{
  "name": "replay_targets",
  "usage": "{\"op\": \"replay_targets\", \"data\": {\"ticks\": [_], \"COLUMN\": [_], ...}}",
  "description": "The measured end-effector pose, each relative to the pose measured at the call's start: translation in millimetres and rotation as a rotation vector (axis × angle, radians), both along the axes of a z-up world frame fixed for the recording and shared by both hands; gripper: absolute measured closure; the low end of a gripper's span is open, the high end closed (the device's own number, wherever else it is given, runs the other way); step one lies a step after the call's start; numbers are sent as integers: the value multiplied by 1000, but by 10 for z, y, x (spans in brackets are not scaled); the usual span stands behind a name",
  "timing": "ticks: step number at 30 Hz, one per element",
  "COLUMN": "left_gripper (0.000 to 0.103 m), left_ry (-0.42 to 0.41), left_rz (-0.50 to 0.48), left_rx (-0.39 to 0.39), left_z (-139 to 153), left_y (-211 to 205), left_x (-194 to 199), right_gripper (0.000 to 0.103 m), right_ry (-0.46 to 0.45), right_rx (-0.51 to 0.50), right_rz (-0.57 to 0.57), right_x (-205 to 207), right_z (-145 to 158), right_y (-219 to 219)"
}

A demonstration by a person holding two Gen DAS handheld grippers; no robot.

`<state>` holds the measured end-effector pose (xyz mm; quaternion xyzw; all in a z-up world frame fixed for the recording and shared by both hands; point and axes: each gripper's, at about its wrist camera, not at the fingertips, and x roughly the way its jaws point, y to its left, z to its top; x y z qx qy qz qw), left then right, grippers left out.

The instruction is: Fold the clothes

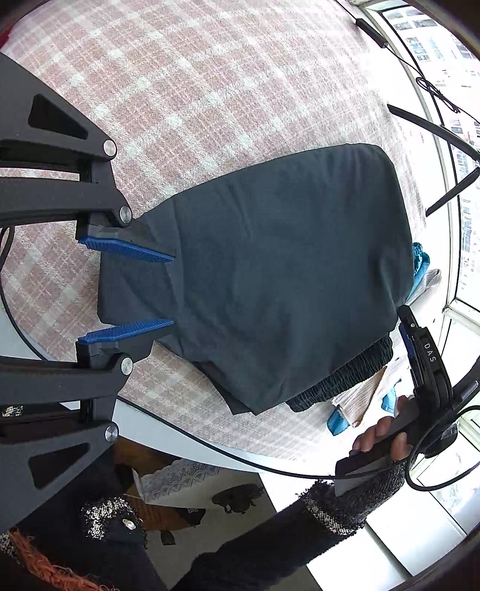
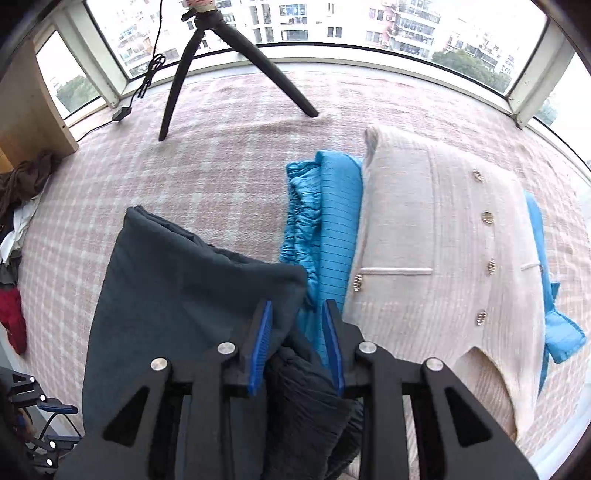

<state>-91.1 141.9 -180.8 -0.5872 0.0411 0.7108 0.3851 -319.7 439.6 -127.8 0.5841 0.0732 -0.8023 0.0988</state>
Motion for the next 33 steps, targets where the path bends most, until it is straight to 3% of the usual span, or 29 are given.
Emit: {"op": "replay_targets", "data": {"ticks": [1, 3, 5, 10, 13, 15, 16, 17, 19, 23, 26, 29, 33], "left_gripper": [73, 73, 73, 74, 70, 64, 60, 59, 59, 59, 59, 58, 58], "left_ry": [0, 5, -2, -39, 3, 23, 29, 26, 10, -35, -23, 6, 29], "left_rz": [2, 0, -3, 0, 50, 98, 121, 147, 199, 234, 211, 182, 156], "left_rx": [-3, -9, -6, -56, -64, -69, -73, -83, -104, -135, -166, -189, -203], "left_z": [-15, -58, -132, -367, -213, -123, -101, -112, -169, -340, -349, -305, -252], "left_y": [16, 83, 152, 284, 157, 20, -42, -90, -159, -125, -45, 14, 40], "left_x": [-19, -56, -106, -186, -269, -387, -454, -524, -665, -833, -858, -879, -933], "right_gripper": [67, 66, 66, 68, 66, 45, 25, 22, 22, 22, 22, 22, 22], "right_ry": [41, 41, -17, -86, -45, -17, -3, 11, 39, -61, -118, -90, -127], "right_rx": [3, -100, -205, 29, -34, -76, -98, -119, -162, -194, -196, -214, -310], "right_rz": [-13, 38, 132, 87, -21, -94, -130, -166, -239, -302, -355, -425, -440], "right_x": [35, 81, 92, 71, 396, 613, 722, 831, 1049, 1291, 1412, 1674, 1909], "right_z": [72, 152, 61, -438, -223, -77, -4, 69, 215, -84, -323, -343, -538], "right_y": [26, -29, -270, -491, -139, 99, 218, 337, 575, 650, 669, 680, 459]}}
